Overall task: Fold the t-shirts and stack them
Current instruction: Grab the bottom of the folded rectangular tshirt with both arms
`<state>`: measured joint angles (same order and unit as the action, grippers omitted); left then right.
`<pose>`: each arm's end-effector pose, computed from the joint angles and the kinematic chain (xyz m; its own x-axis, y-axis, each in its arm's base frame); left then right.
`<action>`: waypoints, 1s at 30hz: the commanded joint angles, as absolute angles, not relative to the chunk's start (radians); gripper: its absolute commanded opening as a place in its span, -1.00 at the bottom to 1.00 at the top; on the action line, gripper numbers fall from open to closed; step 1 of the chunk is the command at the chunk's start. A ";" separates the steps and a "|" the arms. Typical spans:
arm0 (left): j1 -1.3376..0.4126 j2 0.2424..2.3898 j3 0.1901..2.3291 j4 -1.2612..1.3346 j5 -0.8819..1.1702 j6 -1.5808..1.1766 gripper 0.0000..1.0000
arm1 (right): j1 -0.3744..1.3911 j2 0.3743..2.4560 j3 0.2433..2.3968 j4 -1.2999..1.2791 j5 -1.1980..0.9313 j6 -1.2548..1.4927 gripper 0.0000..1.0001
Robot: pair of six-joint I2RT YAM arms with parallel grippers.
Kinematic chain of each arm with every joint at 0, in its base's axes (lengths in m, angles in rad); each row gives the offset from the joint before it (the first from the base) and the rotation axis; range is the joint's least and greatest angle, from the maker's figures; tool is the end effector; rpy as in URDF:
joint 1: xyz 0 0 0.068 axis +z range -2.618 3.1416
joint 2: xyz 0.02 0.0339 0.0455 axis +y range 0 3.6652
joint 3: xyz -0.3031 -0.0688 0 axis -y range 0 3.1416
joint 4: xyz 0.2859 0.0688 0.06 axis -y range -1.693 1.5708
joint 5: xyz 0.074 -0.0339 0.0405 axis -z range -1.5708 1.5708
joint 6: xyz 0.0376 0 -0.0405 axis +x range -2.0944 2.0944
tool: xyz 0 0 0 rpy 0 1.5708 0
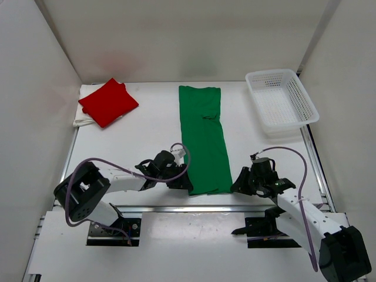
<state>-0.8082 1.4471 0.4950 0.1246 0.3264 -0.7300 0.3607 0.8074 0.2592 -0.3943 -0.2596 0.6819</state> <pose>0.1788 -0.2046 0.1355 -0.9357 0.0650 -0.3468 0.2829 0.7257 -0.6272 0.1375 0.0622 0.1454 -0.8917 0.3147 -0.3254 0.1027 0.8407 0.5317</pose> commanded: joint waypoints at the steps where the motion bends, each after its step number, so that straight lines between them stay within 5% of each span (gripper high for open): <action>1: -0.839 1.473 0.503 0.123 0.341 -0.749 -0.03 | 0.394 0.801 0.239 -0.350 -0.305 0.712 -0.57; 5: -0.850 1.488 0.494 0.133 0.345 -0.762 0.00 | 0.390 0.759 0.209 -0.354 -0.327 0.729 -0.33; 9: -0.864 1.502 0.511 0.130 0.347 -0.767 -0.31 | 0.379 0.764 0.179 -0.310 -0.357 0.723 -0.68; 12: -0.856 1.483 0.506 0.114 0.353 -0.759 -0.76 | 0.414 0.762 0.184 -0.284 -0.344 0.735 -1.00; 15: -0.839 1.419 0.479 0.057 0.315 -0.744 -1.00 | 0.498 0.749 0.199 -0.308 -0.307 0.768 -1.00; 22: -0.796 1.143 0.351 -0.150 0.311 -0.765 -1.00 | 0.698 0.715 0.268 -0.365 -0.259 0.871 -1.00; 30: -0.628 1.149 0.580 -0.180 0.293 -0.707 -1.00 | 0.407 0.946 0.515 -0.232 -0.442 0.617 -1.00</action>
